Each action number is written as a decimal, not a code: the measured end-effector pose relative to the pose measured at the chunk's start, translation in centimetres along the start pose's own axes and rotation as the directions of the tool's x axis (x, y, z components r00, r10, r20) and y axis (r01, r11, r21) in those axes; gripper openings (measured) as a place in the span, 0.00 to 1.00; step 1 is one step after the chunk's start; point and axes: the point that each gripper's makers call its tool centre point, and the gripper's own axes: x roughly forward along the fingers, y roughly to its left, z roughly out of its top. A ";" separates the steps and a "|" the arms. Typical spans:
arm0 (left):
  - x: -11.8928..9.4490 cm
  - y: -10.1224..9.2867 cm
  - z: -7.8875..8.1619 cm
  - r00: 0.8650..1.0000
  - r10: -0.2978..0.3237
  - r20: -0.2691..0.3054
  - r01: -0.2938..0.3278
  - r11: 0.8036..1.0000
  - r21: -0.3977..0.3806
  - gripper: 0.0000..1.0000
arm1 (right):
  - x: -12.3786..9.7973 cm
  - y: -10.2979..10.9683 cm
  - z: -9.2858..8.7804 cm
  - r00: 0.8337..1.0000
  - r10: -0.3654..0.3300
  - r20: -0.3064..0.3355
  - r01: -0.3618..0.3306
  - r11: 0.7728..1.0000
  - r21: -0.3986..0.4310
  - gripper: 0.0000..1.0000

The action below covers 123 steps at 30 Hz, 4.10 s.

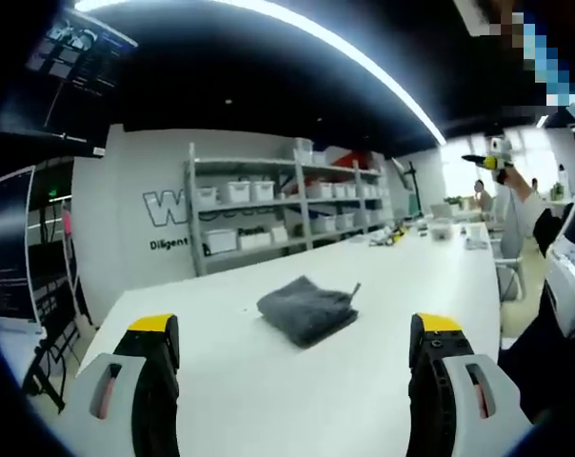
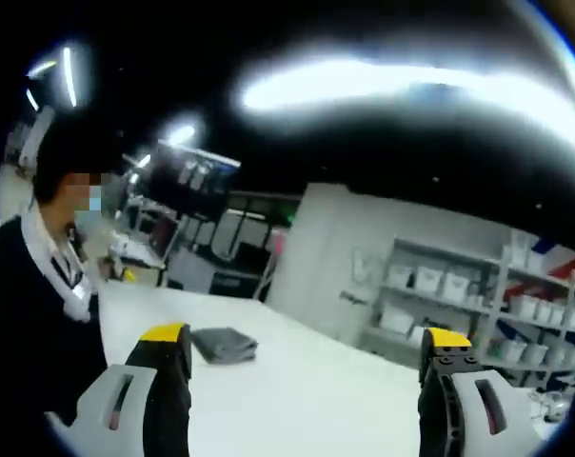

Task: Open the folded towel by lifting each exposed corner and separating the folded layers until the towel lies flat within the target outline without major curled edges

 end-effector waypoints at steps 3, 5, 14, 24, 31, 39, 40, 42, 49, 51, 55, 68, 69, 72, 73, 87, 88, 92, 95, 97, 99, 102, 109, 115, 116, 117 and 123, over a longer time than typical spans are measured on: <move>0.0 -0.2 -0.1 1.000 -0.002 0.001 0.002 1.000 0.000 0.99 | 2.3 2.5 -1.5 1.000 -0.019 -0.018 0.018 0.998 -0.054 1.00; 0.0 -0.6 -0.2 1.000 -0.008 -0.003 0.008 1.000 0.006 0.99 | 3.4 4.1 -1.8 1.000 -0.010 -0.006 0.009 0.998 -0.057 1.00; -0.8 -1.1 0.0 1.000 0.001 0.010 -0.001 1.000 0.017 0.99 | 6.3 7.8 -3.9 1.000 -0.023 0.011 0.023 1.000 -0.003 1.00; -1.4 -1.3 0.6 1.000 0.005 0.027 -0.006 0.999 0.039 0.99 | 9.7 11.4 -7.0 0.999 -0.027 -0.023 0.027 1.000 0.014 1.00; -1.7 -1.0 0.9 0.999 0.024 0.038 -0.026 0.998 0.049 1.00 | 12.4 13.5 -9.4 0.999 0.003 -0.054 -0.002 1.000 0.016 1.00; -1.6 -0.7 0.5 0.999 0.029 0.030 -0.031 0.998 0.053 0.99 | 13.8 14.4 -11.5 0.998 -0.006 -0.060 0.009 0.999 0.041 1.00; -1.6 -0.7 0.6 0.999 0.028 0.033 -0.030 0.998 0.052 0.99 | 14.0 14.4 -11.8 0.998 -0.001 -0.060 0.004 0.999 0.046 1.00; -1.4 -0.8 0.5 0.999 0.024 0.034 -0.026 0.999 0.047 0.99 | 14.6 14.2 -12.5 0.994 -0.008 -0.110 0.013 0.999 0.041 1.00; -0.8 -0.8 -0.1 0.999 0.036 0.011 -0.037 0.998 0.053 1.00 | 15.9 15.1 -13.0 0.993 0.019 -0.121 -0.018 1.000 0.007 1.00; -0.7 -0.8 -0.2 0.999 0.037 0.015 -0.038 0.998 0.049 1.00 | 16.3 15.4 -13.3 0.991 0.028 -0.134 -0.028 1.000 0.003 1.00; -0.5 -0.8 -0.4 0.999 0.029 0.020 -0.029 0.999 0.037 1.00 | 17.2 15.8 -13.7 0.989 0.047 -0.140 -0.046 0.999 0.009 1.00; 1.3 -1.1 -1.7 1.000 0.004 0.018 -0.004 1.000 0.007 1.00 | 18.3 16.9 -15.2 0.981 0.068 -0.180 -0.065 0.998 0.021 1.00; 1.4 -1.0 -1.9 1.000 0.004 0.018 -0.004 1.000 0.001 1.00 | 18.3 17.0 -15.2 0.982 0.067 -0.178 -0.064 0.998 0.021 1.00; 1.7 -0.9 -2.2 1.000 0.005 0.017 -0.005 1.000 -0.008 1.00 | 18.5 17.1 -15.2 0.983 0.052 -0.177 -0.049 0.999 0.024 1.00; 1.7 -1.0 -2.2 1.000 0.005 0.017 -0.005 1.000 -0.007 1.00 | 18.5 17.2 -15.2 0.983 0.053 -0.177 -0.049 0.998 0.027 1.00; 2.2 -1.2 -1.4 0.999 0.000 0.043 0.000 1.000 -0.011 1.00 | 19.4 18.2 -14.9 0.983 -0.006 -0.186 0.026 0.994 0.108 1.00; 2.3 -1.2 -1.3 0.999 -0.002 0.044 0.003 1.000 -0.009 1.00 | 19.5 18.4 -14.7 0.984 -0.001 -0.178 0.022 0.993 0.114 1.00; 2.5 -0.6 -1.1 1.000 0.003 0.031 -0.003 1.000 -0.013 1.00 | 19.4 18.6 -13.9 0.988 -0.004 -0.155 0.021 0.994 0.111 1.00; 2.6 -0.3 -1.1 1.000 0.004 0.012 -0.004 1.000 -0.019 0.99 | 19.3 18.5 -13.7 0.988 -0.009 -0.154 0.025 0.994 0.107 1.00; 2.6 -0.3 -1.2 1.000 -0.002 -0.002 0.002 1.000 -0.022 0.99 | 19.3 18.5 -13.7 0.989 -0.008 -0.151 0.025 0.994 0.109 1.00; 2.6 -0.3 -1.2 1.000 -0.003 -0.007 0.003 1.000 -0.019 0.99 | 19.4 18.5 -13.8 0.988 -0.006 -0.153 0.023 0.994 0.109 1.00; 2.7 -0.3 -1.0 1.000 -0.004 -0.010 0.004 1.000 -0.018 0.99 | 19.6 18.4 -14.0 0.988 -0.006 -0.154 0.023 0.994 0.110 1.00; 3.0 -0.9 -1.2 1.000 -0.022 -0.012 0.021 1.000 -0.013 0.99 | 20.4 18.3 -14.5 0.986 0.010 -0.164 0.009 0.994 0.111 1.00; 2.9 -1.1 -1.8 0.999 -0.042 -0.031 0.042 0.999 -0.012 1.00 | 21.0 18.4 -15.1 0.985 0.021 -0.174 0.000 0.993 0.122 1.00; 2.9 -1.2 -1.7 0.999 -0.047 -0.026 0.046 0.999 -0.017 1.00 | 21.1 18.4 -15.1 0.984 0.023 -0.175 -0.001 0.992 0.123 1.00; 2.8 -1.2 -1.6 0.999 -0.050 -0.019 0.049 0.999 -0.020 1.00 | 21.2 18.5 -15.1 0.984 0.025 -0.174 -0.004 0.993 0.120 1.00; 2.7 -1.7 -1.4 0.998 -0.055 -0.013 0.055 0.998 -0.015 1.00 | 21.5 18.5 -15.0 0.984 0.032 -0.177 -0.012 0.994 0.110 1.00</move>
